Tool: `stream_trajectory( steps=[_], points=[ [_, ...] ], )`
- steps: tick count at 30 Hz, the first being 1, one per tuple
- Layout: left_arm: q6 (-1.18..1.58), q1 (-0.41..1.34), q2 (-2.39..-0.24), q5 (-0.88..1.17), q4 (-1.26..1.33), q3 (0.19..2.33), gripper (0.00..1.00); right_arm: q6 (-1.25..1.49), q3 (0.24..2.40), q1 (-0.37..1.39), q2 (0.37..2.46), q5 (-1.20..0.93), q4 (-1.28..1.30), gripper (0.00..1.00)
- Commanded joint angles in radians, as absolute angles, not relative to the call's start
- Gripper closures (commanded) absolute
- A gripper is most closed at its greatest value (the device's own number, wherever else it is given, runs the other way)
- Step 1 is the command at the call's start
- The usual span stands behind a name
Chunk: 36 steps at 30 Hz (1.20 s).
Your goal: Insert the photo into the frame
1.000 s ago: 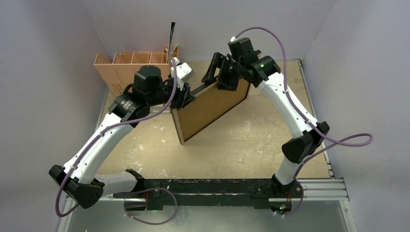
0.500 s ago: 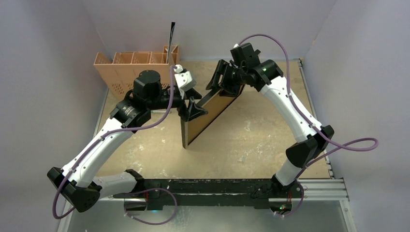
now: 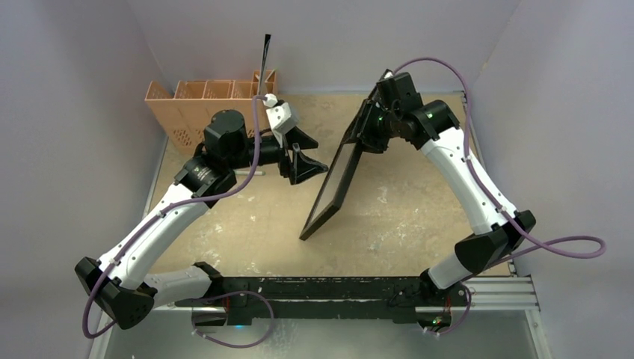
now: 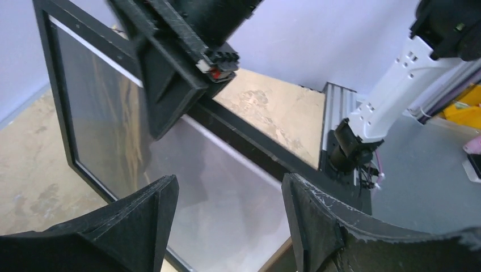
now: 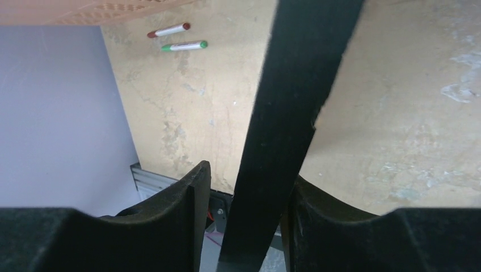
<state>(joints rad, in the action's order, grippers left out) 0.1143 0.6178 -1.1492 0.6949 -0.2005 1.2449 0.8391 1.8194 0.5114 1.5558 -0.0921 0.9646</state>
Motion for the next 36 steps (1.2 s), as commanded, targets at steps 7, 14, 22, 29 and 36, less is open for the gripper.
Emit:
stream_trajectory(
  steps=[7,14,22,29,36],
  points=[
    [0.286,0.620,-1.175,0.375,-0.063,1.190,0.29,0.724,1.692,0.395,1.430,-0.100,0.917,0.51],
    [0.365,0.619,-1.222,0.187,-0.095,1.121,0.30,0.501,1.595,0.331,1.379,-0.135,0.820,0.51],
    [0.506,0.616,-1.261,-0.074,-0.179,1.020,0.30,0.411,1.327,0.257,1.266,-0.249,0.515,0.50],
    [0.579,0.593,-1.302,-0.065,-0.128,0.911,0.30,0.350,1.168,0.085,1.274,-0.503,0.330,0.46],
    [0.627,0.591,-1.342,-0.049,-0.048,0.801,0.30,0.367,1.061,0.002,1.305,-0.610,0.186,0.42]
  ],
)
